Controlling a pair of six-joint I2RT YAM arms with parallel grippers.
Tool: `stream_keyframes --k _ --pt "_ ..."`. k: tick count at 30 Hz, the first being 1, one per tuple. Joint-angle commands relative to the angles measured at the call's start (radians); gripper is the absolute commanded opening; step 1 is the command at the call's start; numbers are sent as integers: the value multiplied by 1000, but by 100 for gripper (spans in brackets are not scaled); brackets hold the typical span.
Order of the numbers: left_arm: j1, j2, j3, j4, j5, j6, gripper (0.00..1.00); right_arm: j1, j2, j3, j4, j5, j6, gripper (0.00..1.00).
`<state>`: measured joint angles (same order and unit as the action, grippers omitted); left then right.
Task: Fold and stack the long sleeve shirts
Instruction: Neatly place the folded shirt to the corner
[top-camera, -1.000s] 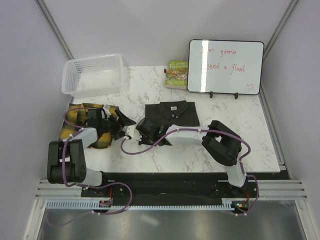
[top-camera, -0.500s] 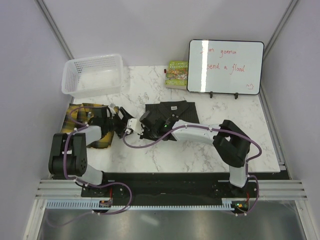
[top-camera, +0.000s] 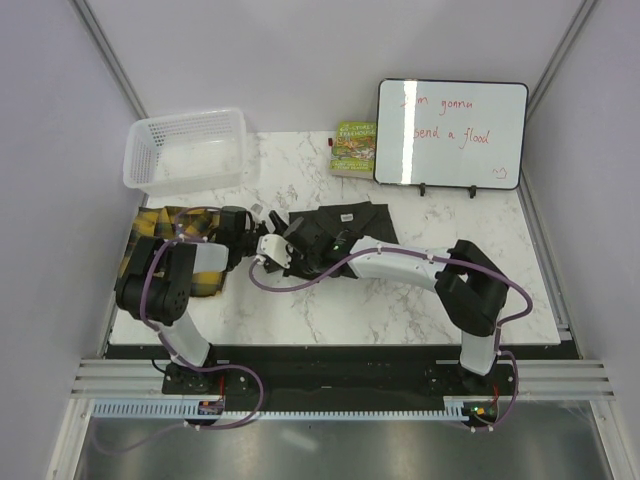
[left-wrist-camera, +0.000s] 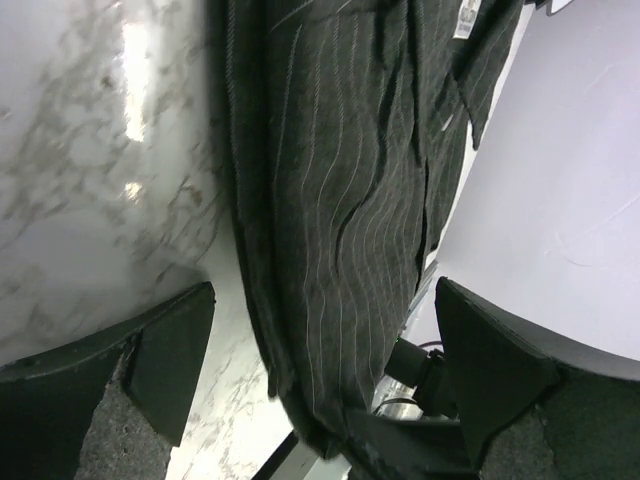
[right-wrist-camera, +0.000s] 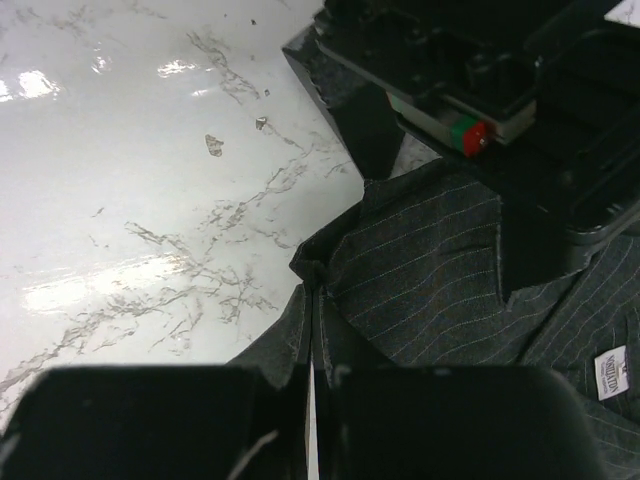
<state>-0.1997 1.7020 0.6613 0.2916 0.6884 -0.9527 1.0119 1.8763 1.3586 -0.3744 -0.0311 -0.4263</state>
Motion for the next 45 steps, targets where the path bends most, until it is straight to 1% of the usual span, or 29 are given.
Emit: stream_keyframes --k 1,6,7,8,14,16,17,18,19,20,21,22,23,24,25,26,27,28,29,30,31,32,33,35,39,45 --pt "-14 82 50 35 -18 -34 99 1 -83 57 -11 -49 40 0" --pt "-17 110 64 23 -6 -49 98 -1 -103 66 -32 -75 75 0" --pt "-18 107 64 20 -7 -49 95 1 -106 68 -34 -79 80 0" --pt "-20 107 66 11 -6 -49 89 2 -108 73 -32 -84 87 0" --pt "-21 88 61 3 6 -70 67 17 -89 105 -34 -93 132 0" --pt "-20 78 69 -26 20 -58 59 31 -78 112 -31 -96 136 0" --pt "-20 62 75 -35 28 -49 47 37 -77 111 -29 -95 138 0" --pt "-20 50 81 -89 43 -35 38 45 -71 114 -28 -98 141 0" --pt "-18 38 118 -142 51 23 14 48 -69 122 -29 -114 146 5" --pt "-18 16 147 -231 49 69 2 48 -71 126 -41 -127 155 12" --pt "-17 4 170 -359 46 113 2 48 -78 128 -50 -133 156 18" --pt "-12 -2 204 -411 65 193 2 48 -86 131 -55 -130 156 36" --pt "-4 -5 233 -478 88 248 2 45 -95 131 -75 -125 153 44" --pt "-4 -11 273 -573 77 318 2 31 -120 131 -86 -128 153 51" --pt "-3 -21 329 -730 66 451 2 19 -134 128 -96 -135 153 62" --pt "-1 -28 362 -803 41 513 2 7 -146 125 -121 -148 156 69" --pt "2 -50 388 -872 -25 620 2 -25 -170 123 -132 -154 161 74" --pt "2 -56 438 -973 -56 673 2 -39 -180 119 -145 -165 159 83" --pt "3 -62 461 -1026 -91 718 2 -51 -189 114 -165 -164 156 86" --pt "3 -73 480 -1063 -152 791 2 -77 -209 108 -172 -161 149 94" --pt "3 -74 510 -1097 -182 827 2 -90 -218 91 -173 -159 146 98" --pt "6 -71 526 -1170 -211 859 2 -102 -227 82 -176 -155 146 98" --pt "11 -73 538 -1198 -257 918 2 -125 -238 77 -178 -151 147 98" --pt "34 -80 572 -1278 -315 982 2 -151 -244 68 -187 -150 150 98" --pt "89 -122 626 -1350 -385 1103 2 -174 -263 51 -185 -145 150 98" --pt "148 -163 768 -1433 -444 1210 2 -179 -269 47 -184 -145 162 98"
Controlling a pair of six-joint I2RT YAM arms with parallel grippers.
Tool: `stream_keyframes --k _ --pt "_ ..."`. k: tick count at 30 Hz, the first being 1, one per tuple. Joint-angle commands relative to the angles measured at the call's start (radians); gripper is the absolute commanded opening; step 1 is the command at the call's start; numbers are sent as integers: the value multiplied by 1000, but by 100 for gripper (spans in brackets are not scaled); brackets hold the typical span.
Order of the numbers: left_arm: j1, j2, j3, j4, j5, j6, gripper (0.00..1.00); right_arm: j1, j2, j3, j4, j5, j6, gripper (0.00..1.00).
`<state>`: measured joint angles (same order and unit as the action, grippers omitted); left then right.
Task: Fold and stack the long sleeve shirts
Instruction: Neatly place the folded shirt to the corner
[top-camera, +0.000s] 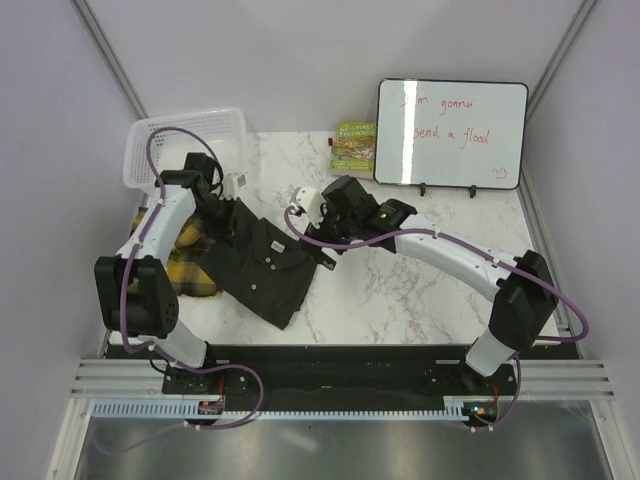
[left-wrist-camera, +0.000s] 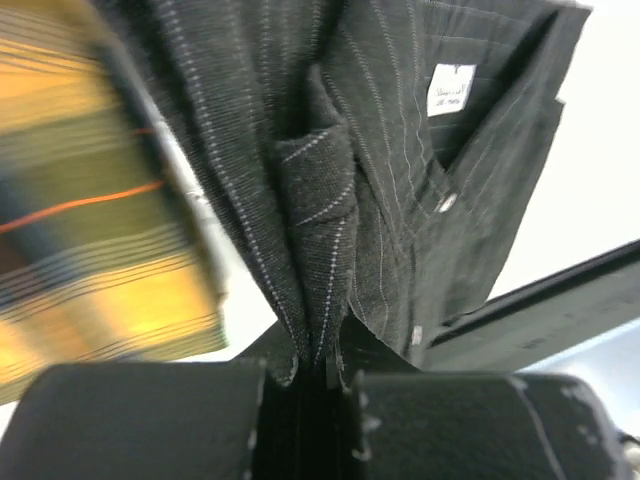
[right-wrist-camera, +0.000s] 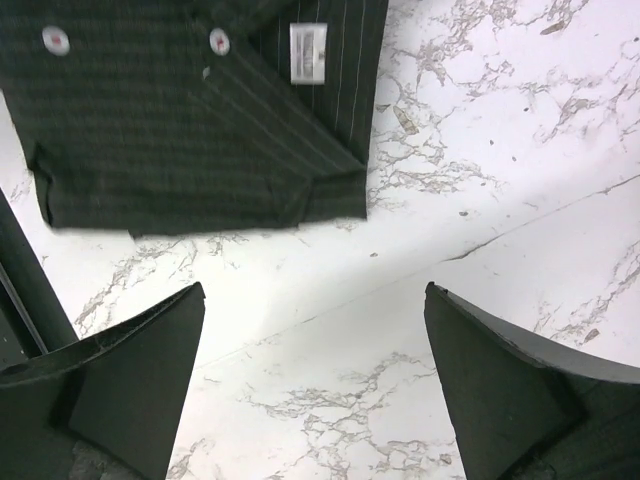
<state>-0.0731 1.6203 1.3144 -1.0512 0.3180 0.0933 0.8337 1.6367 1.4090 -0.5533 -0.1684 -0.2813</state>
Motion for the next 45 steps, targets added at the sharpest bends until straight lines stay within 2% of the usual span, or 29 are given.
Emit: stream_keyframes --k 1,10,16,26,35,41,45 --pt "24 -91 147 -95 -86 180 2 -1 -31 -4 -5 -13 19 98" --pt "68 -106 275 -156 -154 241 2 -2 -40 -7 -7 -14 16 98" --pt "117 -152 299 -167 -178 267 2 -2 -51 -18 -8 -5 11 98" --pt "167 -223 338 -196 -142 275 2 -2 -46 -18 -10 1 10 98" --pt "173 -197 440 -237 -146 296 2 -2 -41 -13 -17 7 4 98" --pt "194 -171 448 -236 -146 313 2 -2 -34 -12 -19 12 2 98" --pt "232 -172 379 -205 -138 325 2 -1 -25 -5 -26 13 -1 98"
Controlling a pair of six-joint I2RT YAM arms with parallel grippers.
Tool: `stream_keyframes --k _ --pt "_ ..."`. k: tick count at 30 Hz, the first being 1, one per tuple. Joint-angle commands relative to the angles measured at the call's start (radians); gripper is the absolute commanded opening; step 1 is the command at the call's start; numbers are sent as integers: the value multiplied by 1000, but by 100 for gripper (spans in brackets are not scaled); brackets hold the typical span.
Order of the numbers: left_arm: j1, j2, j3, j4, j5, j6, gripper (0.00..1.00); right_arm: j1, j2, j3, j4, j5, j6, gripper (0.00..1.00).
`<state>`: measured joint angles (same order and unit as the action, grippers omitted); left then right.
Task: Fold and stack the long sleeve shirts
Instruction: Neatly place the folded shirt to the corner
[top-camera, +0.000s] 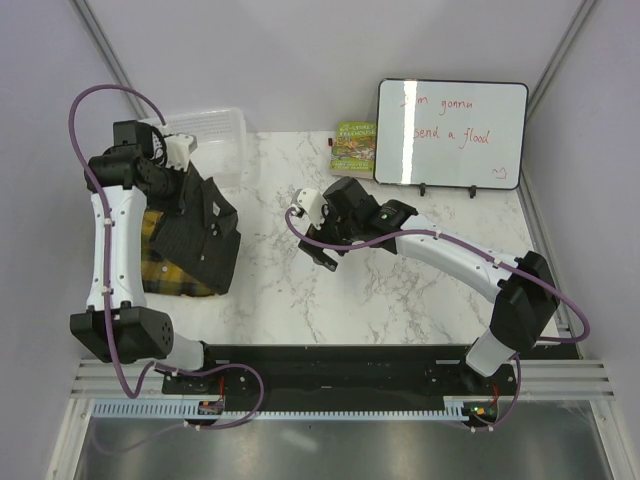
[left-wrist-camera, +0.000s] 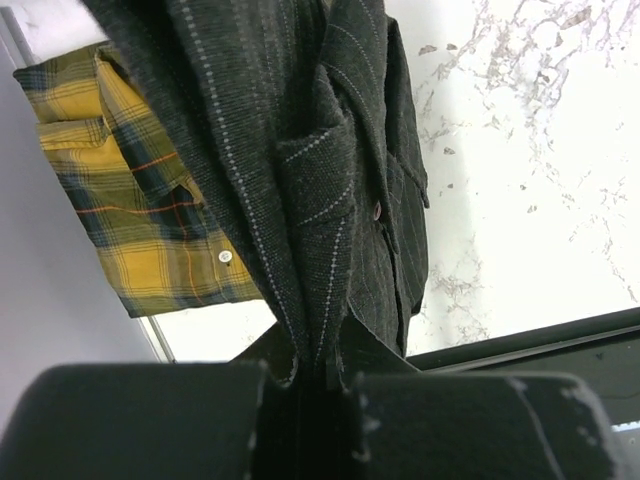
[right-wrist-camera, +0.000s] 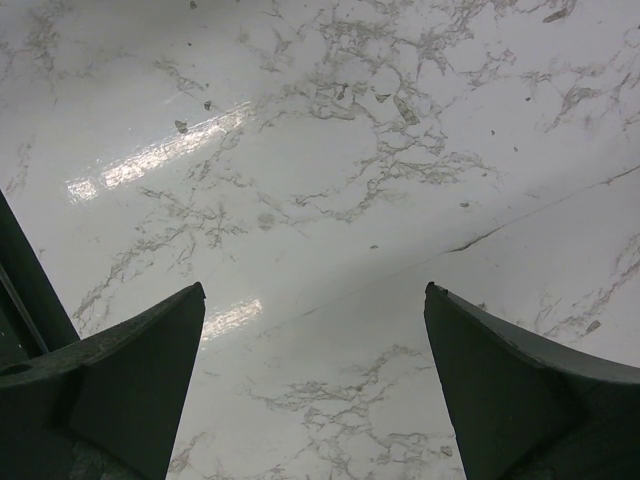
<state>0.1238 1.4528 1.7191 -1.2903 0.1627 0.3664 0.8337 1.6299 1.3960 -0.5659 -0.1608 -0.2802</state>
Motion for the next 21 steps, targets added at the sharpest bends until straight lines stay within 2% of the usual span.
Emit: stream_keyframes --k 1,7,11,21 --pt "43 -11 -39 48 17 63 2 -1 -18 8 -14 4 -1 98" --pt "111 -8 -139 152 8 135 2 -2 -8 5 -17 1 -2 98" --pt "187 30 -156 190 29 152 2 -2 -4 5 -20 0 -2 98" --pt "277 76 -222 348 70 253 2 -2 18 20 -32 1 -7 98"
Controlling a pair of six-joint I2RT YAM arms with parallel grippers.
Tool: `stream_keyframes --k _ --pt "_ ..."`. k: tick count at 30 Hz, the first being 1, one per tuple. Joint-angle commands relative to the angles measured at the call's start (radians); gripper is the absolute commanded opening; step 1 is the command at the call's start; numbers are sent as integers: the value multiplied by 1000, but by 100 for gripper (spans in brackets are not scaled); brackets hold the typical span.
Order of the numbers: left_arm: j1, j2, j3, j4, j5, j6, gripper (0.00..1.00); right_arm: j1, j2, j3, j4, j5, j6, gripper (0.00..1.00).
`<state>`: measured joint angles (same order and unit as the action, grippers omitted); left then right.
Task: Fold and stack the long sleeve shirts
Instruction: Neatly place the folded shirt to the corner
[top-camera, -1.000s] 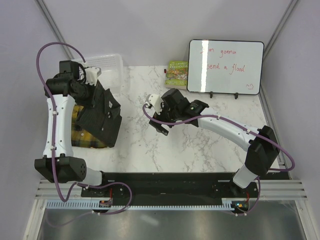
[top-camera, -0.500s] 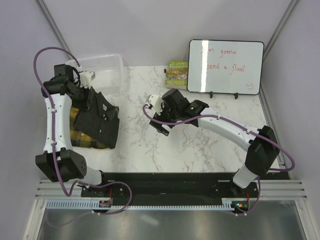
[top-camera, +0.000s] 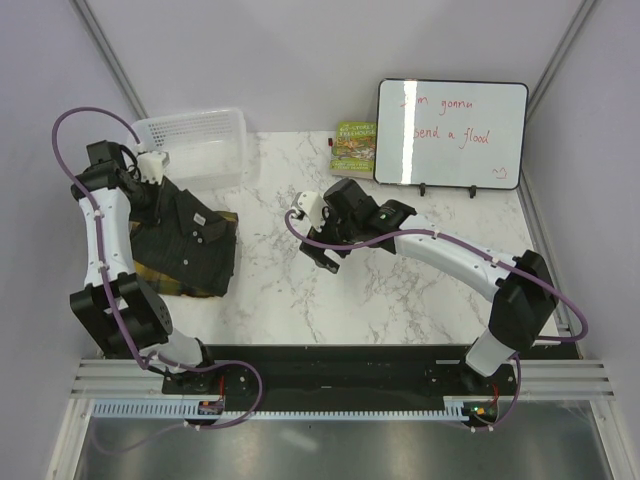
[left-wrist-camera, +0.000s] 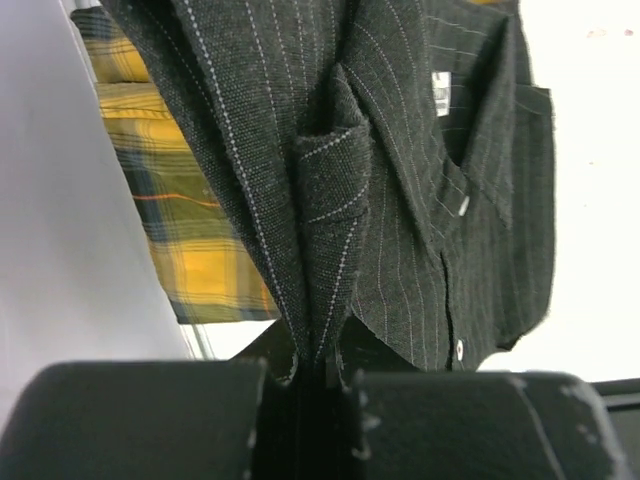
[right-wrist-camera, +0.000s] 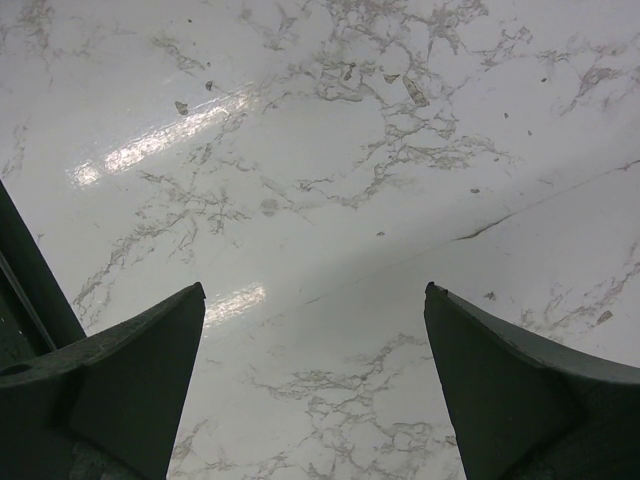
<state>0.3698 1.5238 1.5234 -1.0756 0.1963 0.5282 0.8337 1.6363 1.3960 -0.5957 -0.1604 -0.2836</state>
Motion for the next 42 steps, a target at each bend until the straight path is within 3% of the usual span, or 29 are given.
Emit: stream_keyframes --k 1,10,12,13,16,18,19,21,26,30,35,40,42 --pt "38 10 -38 153 38 92 2 -1 14 21 -3 1 -3 98" --pt "121 27 -160 298 52 96 5 -2 28 31 -13 -1 -3 98" --pt "136 32 -180 341 39 101 20 -1 28 34 -15 -1 -3 98" --pt "144 33 -184 353 34 102 40 -1 28 34 -16 -1 -5 98" --pt "149 33 -180 394 6 115 66 -2 28 38 -16 -1 -6 98" --pt "153 23 -145 393 6 112 70 -2 25 43 -19 4 -6 98" --pt "153 13 -135 391 8 108 78 -2 22 44 -18 9 -6 98" --pt "153 -20 -106 376 34 105 85 -14 13 47 -23 9 -5 98" --pt "106 -63 -45 277 90 102 89 -79 -22 44 -27 -17 9 98" --pt "-29 -119 -32 244 85 56 99 -200 -67 34 -30 -60 35 98" --pt "-328 -171 -6 243 116 -86 100 -369 -156 -8 -16 -111 110 98" --pt "-621 -116 18 256 97 -267 100 -600 -266 -196 83 -171 208 98" --pt "-670 -67 -9 279 92 -344 100 -660 -303 -294 103 -168 227 98"
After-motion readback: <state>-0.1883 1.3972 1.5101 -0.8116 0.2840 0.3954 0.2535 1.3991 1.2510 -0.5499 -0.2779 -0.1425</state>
